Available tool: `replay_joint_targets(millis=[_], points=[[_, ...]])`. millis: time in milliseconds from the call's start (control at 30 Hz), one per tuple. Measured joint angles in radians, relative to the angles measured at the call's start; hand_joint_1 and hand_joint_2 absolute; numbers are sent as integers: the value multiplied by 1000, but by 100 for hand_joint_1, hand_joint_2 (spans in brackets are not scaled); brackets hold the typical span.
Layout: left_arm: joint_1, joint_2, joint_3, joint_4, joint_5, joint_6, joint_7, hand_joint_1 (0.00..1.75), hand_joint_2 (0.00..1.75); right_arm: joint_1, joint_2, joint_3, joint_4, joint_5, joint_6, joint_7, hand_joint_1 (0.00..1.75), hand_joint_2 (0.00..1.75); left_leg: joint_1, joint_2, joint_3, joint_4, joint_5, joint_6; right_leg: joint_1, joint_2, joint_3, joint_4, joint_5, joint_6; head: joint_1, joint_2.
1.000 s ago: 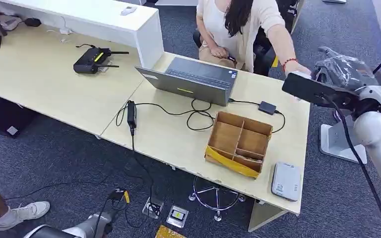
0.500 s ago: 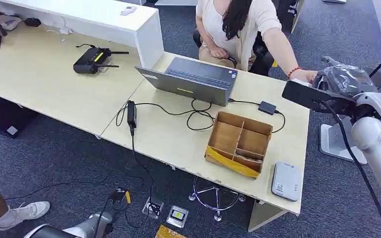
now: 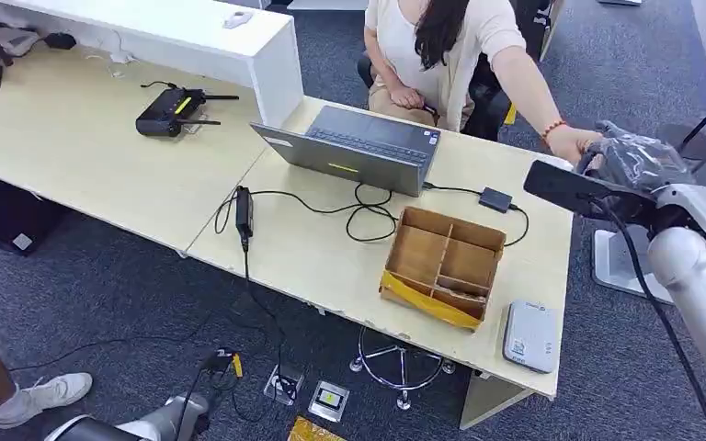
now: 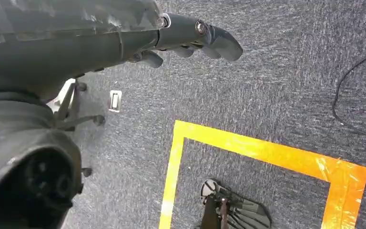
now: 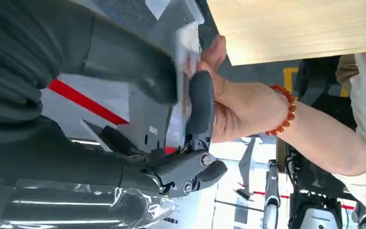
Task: Pass the card to the sensor for recognition and then transmit it.
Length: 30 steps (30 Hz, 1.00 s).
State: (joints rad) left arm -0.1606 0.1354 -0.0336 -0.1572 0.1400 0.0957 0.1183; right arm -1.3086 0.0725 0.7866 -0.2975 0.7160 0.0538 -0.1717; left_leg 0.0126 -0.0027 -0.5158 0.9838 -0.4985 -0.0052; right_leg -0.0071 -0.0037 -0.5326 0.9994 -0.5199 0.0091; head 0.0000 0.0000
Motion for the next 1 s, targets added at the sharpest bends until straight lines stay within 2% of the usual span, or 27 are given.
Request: replay_joint_targets(millis=[233,767,1000], points=[[2,-2,0,0,6,-2,0,0,0,13,-1,0,8,11,1,-26,0,0,0,0,0,0,0,0,0,0,0,0,0,0,0,0],[7,-3,0,0,4,-1,0,0,0,13,-17,-2,10,-13,-38,-32,0,0,0,0,0,1,0,0,0,0,0,0,0,0,0,0],[19,-2,0,0,6,1,-1,0,0,13,-35,-8,10,-27,-83,-80,0,0,0,0,0,1,0,0,0,0,0,0,0,0,0,0]])
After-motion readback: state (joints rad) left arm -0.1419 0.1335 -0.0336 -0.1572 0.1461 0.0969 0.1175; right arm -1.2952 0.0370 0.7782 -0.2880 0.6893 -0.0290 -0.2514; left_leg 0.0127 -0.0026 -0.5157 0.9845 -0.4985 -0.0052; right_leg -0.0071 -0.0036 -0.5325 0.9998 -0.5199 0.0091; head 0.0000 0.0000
